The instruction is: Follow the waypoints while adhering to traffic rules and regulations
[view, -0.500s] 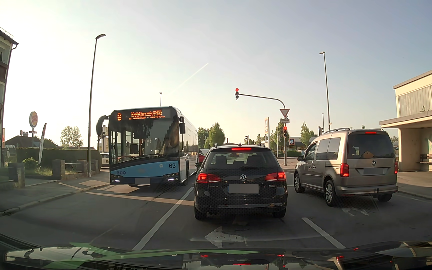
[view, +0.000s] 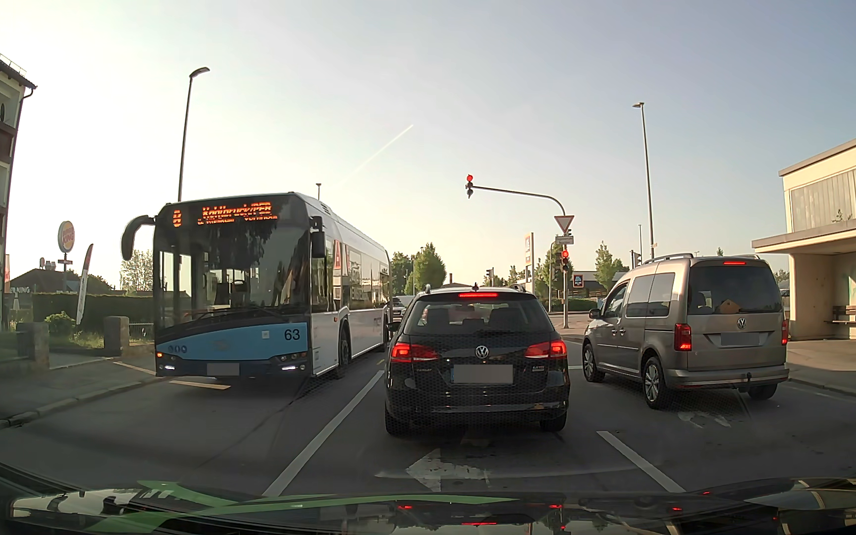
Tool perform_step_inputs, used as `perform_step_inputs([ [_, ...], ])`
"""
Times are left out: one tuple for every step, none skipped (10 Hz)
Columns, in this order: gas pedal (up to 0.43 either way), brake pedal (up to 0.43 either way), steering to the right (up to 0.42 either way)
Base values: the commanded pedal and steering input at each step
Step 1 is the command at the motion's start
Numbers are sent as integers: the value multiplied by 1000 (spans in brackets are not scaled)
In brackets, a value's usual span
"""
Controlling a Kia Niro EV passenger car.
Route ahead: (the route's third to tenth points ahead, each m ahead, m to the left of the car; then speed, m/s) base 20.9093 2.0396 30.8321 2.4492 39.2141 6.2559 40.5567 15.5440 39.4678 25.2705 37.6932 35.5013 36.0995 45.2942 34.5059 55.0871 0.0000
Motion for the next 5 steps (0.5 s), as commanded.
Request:
perform_step_inputs([
  [0,494,-8],
  [0,494,-8],
  [0,494,-8],
  [0,494,-8],
  [0,494,-8],
])
